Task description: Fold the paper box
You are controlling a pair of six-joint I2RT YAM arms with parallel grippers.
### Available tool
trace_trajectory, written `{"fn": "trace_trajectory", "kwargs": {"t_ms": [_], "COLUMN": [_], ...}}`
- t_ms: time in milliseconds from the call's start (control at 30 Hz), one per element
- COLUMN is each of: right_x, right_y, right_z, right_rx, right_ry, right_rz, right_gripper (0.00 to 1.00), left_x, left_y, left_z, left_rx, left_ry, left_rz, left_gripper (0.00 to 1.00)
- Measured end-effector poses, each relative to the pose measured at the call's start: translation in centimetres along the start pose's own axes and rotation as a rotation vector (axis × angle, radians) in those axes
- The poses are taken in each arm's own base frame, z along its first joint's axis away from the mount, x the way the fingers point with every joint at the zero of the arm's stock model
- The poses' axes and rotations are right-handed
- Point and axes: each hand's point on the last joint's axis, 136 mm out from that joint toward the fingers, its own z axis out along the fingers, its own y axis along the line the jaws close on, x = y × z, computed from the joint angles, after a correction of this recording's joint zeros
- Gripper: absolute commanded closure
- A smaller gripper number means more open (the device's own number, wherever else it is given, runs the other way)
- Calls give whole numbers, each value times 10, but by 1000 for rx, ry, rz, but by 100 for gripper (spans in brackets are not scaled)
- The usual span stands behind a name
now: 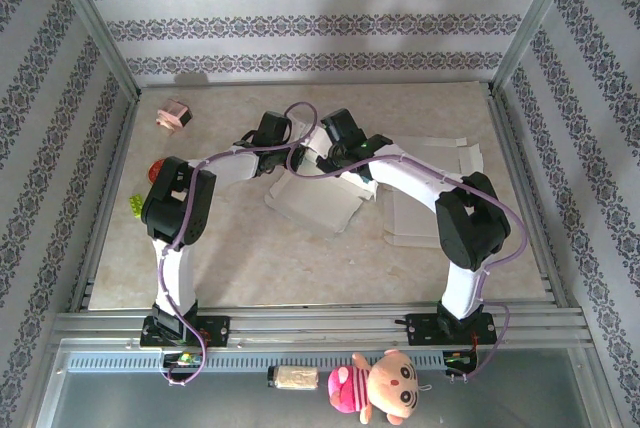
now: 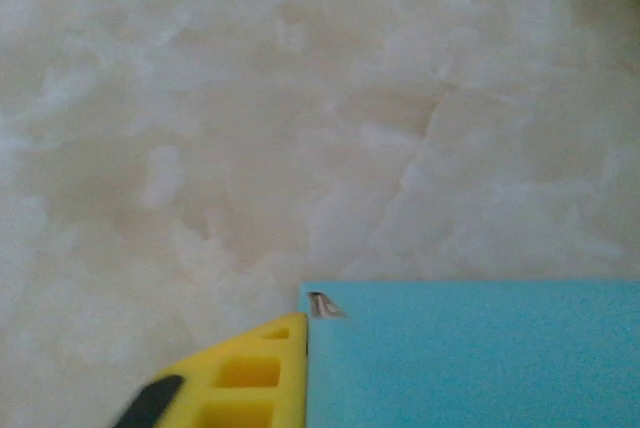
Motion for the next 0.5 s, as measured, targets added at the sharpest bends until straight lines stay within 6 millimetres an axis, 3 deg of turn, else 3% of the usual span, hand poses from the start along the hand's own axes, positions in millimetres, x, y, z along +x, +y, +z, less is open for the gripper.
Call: {"fn": "trace_trajectory", "kwargs": {"t_ms": [200,333,433,500], "right_x": [-5,-13,-18,-16], "right_y": [12,36,52,53], "right_z": [-2,-8,-11,-11], "right_rx": [-47,-114,-158,-162], "right_ry": [-8,-28,-44,-37], "right_rz": [-15,-89,-155,-169], "right_gripper": [78,77,76,74], "left_x": [19,58,79,86], "left_y": [-3,-6,-9,-15], "left_z": [-17,-52,-71,-81], "left_rx": [-24,-131,-186,-191], "left_ry": [52,118,118,109], "left_rz": [-76,-230,-322,-364], "left_gripper": [100,100,77,70]}}
